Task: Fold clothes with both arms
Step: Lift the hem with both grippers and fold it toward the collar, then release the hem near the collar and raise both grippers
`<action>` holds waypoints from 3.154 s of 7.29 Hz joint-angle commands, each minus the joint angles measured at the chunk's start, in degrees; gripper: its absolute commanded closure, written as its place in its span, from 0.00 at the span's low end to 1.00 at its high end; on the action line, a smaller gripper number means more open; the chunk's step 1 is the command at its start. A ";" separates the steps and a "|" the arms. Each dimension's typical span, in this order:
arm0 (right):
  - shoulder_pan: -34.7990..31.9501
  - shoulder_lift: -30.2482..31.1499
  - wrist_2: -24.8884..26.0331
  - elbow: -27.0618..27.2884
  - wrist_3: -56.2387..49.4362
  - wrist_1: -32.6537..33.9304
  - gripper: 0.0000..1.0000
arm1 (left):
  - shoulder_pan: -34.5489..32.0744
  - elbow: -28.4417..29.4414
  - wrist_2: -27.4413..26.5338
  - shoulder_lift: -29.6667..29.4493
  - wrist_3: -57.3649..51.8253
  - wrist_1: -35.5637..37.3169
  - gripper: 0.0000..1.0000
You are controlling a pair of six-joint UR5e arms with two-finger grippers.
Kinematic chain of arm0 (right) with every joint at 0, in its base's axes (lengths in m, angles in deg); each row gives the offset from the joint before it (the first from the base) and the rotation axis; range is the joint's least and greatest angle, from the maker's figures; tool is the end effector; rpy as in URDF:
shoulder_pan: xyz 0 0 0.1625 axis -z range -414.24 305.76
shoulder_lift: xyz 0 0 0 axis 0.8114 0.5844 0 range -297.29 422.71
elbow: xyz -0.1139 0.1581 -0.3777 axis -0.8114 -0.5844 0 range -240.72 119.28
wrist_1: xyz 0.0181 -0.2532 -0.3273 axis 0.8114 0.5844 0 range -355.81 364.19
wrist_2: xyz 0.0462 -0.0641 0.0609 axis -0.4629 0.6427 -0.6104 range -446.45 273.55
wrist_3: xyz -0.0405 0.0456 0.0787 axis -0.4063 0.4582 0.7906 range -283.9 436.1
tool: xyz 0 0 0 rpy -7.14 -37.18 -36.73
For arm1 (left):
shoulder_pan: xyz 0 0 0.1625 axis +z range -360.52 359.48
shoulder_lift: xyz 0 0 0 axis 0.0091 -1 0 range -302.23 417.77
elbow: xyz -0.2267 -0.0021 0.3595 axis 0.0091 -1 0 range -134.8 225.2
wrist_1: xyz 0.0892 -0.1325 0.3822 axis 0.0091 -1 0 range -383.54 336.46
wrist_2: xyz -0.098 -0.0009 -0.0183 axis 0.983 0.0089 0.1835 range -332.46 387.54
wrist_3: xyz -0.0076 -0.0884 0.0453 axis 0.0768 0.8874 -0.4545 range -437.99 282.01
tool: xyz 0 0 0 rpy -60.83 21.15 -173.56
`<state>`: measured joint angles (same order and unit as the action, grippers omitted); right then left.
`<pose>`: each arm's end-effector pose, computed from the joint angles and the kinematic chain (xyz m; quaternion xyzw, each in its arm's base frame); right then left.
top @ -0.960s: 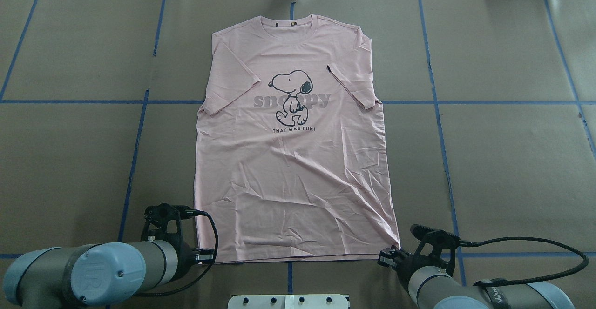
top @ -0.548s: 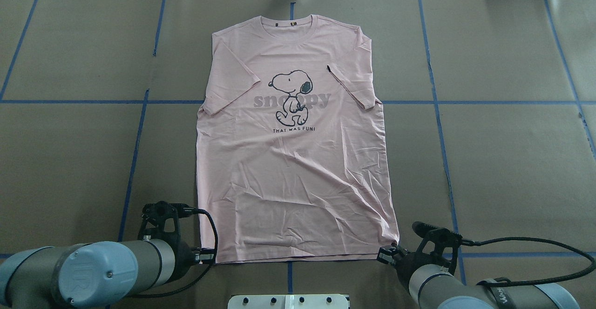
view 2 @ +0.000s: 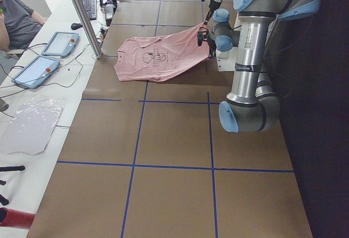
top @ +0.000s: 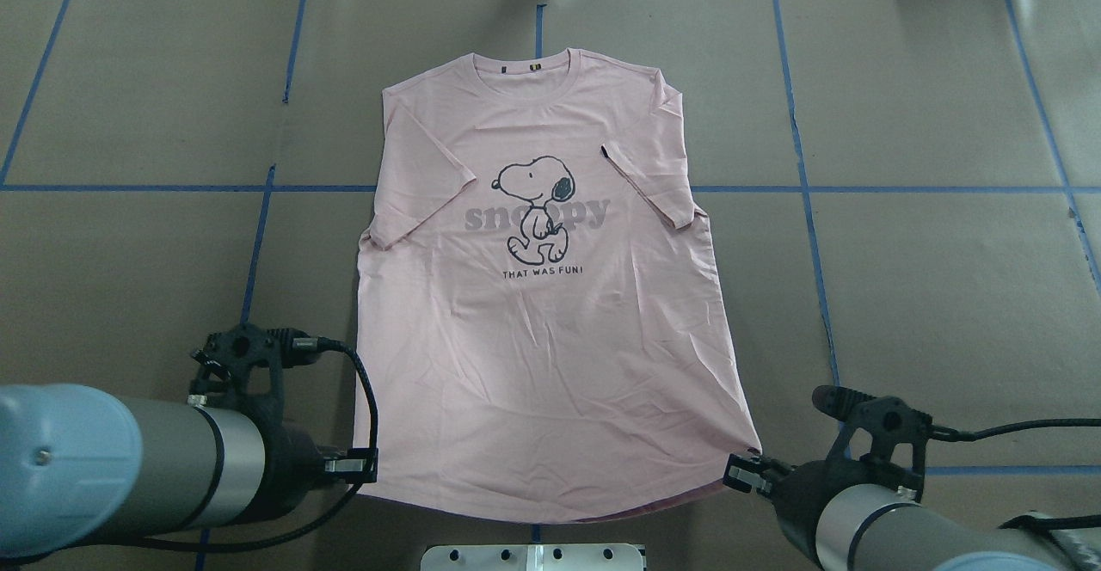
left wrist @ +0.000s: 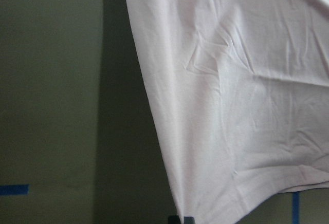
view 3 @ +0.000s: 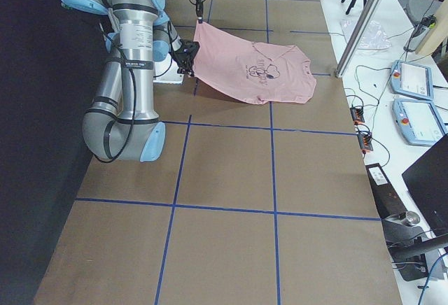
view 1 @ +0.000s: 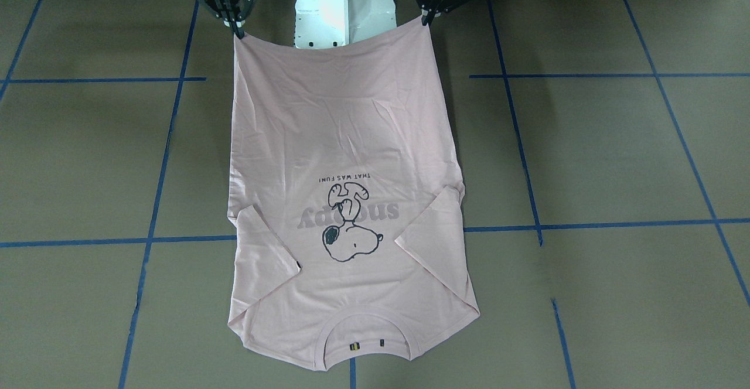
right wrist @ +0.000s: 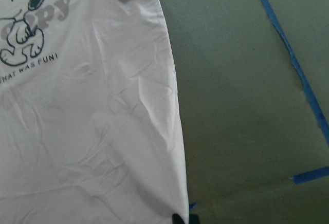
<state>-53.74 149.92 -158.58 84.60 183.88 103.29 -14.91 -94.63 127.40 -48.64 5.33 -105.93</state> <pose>-0.3663 -0.1606 0.2409 0.0745 -0.4270 0.1987 0.8790 0.3719 -0.2155 0.1773 0.0155 0.4932 -0.0164 0.8696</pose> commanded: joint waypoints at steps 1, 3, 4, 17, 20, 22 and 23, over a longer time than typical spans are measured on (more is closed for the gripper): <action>-4.86 -12.69 -9.29 8.74 -0.20 20.43 1.00 | -6.33 -5.80 5.24 -9.67 -1.14 12.93 1.00; -7.34 -19.69 -9.61 5.26 -4.92 25.35 1.00 | -7.57 -2.49 4.91 -9.61 -7.87 12.87 1.00; -11.70 -22.84 -9.69 0.10 -8.43 24.92 1.00 | -11.24 1.63 5.08 -9.96 -11.65 12.69 1.00; -48.28 -42.02 -23.20 -79.10 -39.61 -27.72 0.00 | -35.17 67.71 4.64 -23.14 -34.16 -33.14 0.01; -49.72 -43.00 -26.91 -78.18 -43.44 -27.65 0.00 | -35.79 62.44 4.90 -20.18 -37.17 -33.37 0.00; -49.89 -40.21 -32.09 -72.59 -45.63 -27.12 0.00 | -35.01 53.74 5.08 -15.96 -36.40 -32.84 0.00; -49.89 -37.41 -32.19 -68.38 -45.99 -27.12 0.00 | -32.57 48.74 5.08 -12.19 -35.43 -33.19 0.00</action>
<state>-103.56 109.63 -189.64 11.58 138.70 76.09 -49.55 -39.93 132.45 -64.79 -31.04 -138.98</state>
